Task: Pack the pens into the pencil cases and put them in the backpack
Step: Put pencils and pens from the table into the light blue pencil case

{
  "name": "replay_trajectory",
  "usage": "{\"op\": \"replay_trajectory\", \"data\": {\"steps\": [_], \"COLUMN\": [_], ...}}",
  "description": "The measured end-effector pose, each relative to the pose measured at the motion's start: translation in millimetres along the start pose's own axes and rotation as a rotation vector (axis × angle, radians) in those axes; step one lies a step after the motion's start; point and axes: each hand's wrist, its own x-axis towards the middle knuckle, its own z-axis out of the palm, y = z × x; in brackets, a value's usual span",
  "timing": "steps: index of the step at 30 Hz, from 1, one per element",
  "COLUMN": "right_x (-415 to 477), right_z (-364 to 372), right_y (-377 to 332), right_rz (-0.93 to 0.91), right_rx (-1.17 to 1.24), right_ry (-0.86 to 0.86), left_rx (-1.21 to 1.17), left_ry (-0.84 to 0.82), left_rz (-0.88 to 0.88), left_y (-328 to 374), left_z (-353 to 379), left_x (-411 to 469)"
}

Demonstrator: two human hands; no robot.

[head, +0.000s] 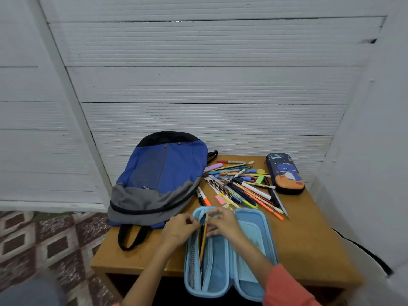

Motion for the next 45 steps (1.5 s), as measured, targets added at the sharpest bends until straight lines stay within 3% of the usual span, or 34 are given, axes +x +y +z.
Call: {"op": "replay_trajectory", "data": {"steps": [10,18,21,26,30,34,40,45], "right_x": [-5,-5,-3,11,30,40,37,34], "right_z": [9,8,-4,-58,-118,-156,-163,-171], "right_y": [10,7,-6,-31,-22,0,20,20], "right_rz": [0.041,0.033,-0.054,-0.257,-0.287,-0.154,-0.105,-0.168], "right_rx": [-0.195,-0.217,-0.201,-0.245,-0.484,-0.734,-1.013,-1.143], "right_ry": [-0.048,-0.051,0.060,0.386,0.655,0.639,0.699,0.696], "left_rx": [0.001,0.009,0.014,-0.011,-0.015,-0.011,-0.023,-0.022], "left_ry": [0.011,0.011,0.001,-0.002,-0.001,0.006,-0.008,-0.006], "left_rz": [0.001,0.018,0.021,0.004,0.006,0.010,0.018,0.016], "left_y": [0,1,1,-1,-2,-3,-5,-6], "left_z": [0,0,0,0,1,2,1,2], "left_x": [-1,-1,-1,-1,-1,0,2,3]}}
